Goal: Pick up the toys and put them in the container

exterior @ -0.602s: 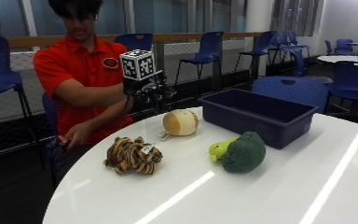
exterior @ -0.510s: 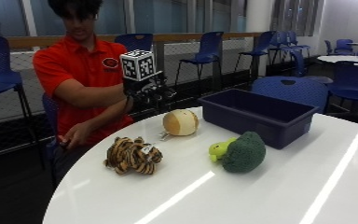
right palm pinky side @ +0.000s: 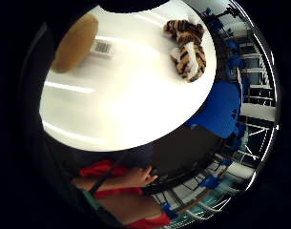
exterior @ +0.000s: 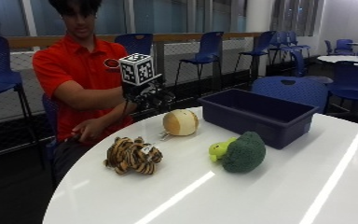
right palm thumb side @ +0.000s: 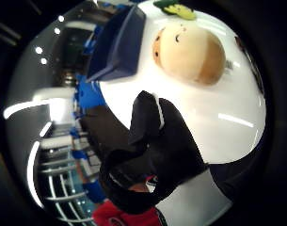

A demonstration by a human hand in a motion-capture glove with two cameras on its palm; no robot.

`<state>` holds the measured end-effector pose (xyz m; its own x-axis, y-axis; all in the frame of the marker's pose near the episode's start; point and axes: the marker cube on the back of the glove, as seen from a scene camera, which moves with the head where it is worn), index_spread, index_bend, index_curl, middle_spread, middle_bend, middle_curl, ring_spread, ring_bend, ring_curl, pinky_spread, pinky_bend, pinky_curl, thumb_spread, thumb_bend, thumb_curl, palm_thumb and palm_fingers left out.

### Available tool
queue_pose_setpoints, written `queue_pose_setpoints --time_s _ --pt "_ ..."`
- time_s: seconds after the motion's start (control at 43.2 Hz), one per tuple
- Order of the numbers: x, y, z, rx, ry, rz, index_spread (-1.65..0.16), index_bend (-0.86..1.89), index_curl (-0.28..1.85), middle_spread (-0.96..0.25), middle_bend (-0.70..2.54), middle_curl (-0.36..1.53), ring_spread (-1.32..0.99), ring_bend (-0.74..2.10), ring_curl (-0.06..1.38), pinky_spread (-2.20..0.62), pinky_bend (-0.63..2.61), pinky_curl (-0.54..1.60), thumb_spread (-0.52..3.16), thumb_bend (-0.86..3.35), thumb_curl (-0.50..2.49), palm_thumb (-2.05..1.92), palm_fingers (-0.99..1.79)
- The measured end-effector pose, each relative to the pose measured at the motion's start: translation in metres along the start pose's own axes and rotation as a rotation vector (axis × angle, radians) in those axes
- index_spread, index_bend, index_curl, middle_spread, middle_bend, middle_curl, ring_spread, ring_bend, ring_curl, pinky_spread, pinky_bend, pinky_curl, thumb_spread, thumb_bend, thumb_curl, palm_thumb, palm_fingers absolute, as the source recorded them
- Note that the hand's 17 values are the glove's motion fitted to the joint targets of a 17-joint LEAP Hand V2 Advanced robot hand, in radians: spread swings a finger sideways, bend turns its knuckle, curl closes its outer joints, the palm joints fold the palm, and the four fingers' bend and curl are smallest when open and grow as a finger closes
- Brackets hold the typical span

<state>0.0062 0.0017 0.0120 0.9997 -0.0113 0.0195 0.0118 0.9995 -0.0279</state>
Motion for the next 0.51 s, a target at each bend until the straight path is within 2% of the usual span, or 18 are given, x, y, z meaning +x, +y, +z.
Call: queue_pose_setpoints --time_s 0.232,0.51 --pt "0.014 -0.015 0.010 -0.003 -0.027 -0.009 -0.26 0.15 0.23 -0.05 0.16 0.21 -0.01 0.15 0.06 0.01 0.57 0.27 1.34 -0.03 0.15 -0.04 -0.16" --pt "-0.006 -0.043 0.020 -0.002 0.009 -0.034 -0.26 0.15 0.25 -0.05 0.16 0.24 -0.01 0.15 0.08 0.02 0.57 0.29 1.30 -0.04 0.17 -0.05 -0.16"
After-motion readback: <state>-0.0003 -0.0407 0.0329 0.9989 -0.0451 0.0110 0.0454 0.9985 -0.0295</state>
